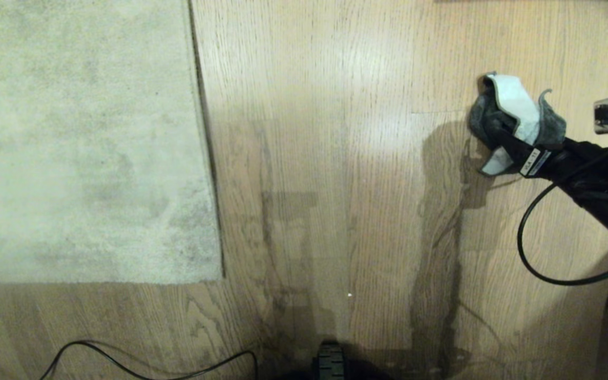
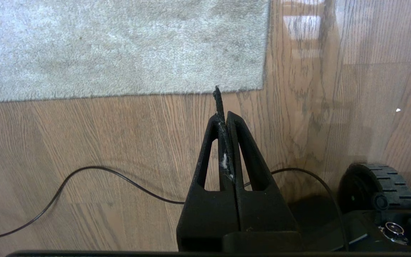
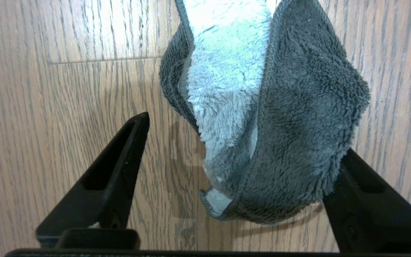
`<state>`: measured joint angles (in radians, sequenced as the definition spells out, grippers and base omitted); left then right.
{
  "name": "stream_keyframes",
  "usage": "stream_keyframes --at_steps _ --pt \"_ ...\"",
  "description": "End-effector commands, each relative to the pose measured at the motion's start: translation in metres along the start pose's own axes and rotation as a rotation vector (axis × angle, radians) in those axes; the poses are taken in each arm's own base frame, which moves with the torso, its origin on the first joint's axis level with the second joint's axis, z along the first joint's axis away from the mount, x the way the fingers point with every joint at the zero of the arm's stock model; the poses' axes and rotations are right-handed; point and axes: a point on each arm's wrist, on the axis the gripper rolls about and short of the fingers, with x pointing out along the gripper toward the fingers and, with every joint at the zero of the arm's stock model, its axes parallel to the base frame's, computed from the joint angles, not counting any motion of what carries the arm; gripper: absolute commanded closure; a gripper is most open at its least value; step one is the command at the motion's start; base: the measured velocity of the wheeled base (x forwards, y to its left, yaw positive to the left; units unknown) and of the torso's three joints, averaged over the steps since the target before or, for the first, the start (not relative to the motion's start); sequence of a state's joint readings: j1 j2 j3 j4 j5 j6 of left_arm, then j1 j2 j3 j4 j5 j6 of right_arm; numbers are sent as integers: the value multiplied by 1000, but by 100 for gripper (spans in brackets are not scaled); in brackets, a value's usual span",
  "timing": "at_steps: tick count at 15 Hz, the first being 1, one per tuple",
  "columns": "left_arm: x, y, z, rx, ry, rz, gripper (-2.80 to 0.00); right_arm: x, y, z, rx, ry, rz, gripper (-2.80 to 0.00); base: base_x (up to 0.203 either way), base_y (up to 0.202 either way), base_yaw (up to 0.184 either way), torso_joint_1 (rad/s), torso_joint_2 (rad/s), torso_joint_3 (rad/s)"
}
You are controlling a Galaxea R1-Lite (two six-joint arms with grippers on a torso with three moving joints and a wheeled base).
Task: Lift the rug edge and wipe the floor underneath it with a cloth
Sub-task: Put down the rag
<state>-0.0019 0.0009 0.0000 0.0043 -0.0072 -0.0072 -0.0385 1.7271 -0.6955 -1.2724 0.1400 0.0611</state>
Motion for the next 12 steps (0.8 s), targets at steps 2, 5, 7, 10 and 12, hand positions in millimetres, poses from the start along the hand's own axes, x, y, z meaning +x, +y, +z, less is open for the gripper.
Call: stream_keyframes --at_steps 2,5,7,10,12 --pt "0 0 0 0 1 0 0 -4 1 7 -2 -24 3 -280 0 0 0 0 0 0" --pt "0 0 0 0 1 0 0 -6 1 10 -2 -29 5 -280 0 0 0 0 0 0" --pt "0 0 0 0 1 0 0 -6 2 11 -3 -32 5 -280 0 0 0 0 0 0" --pt "0 0 0 0 1 0 0 -10 3 18 -4 -43 7 -280 0 0 0 0 0 0" --pt "0 0 0 0 1 0 0 -15 3 18 -4 -38 17 -280 0 0 0 0 0 0"
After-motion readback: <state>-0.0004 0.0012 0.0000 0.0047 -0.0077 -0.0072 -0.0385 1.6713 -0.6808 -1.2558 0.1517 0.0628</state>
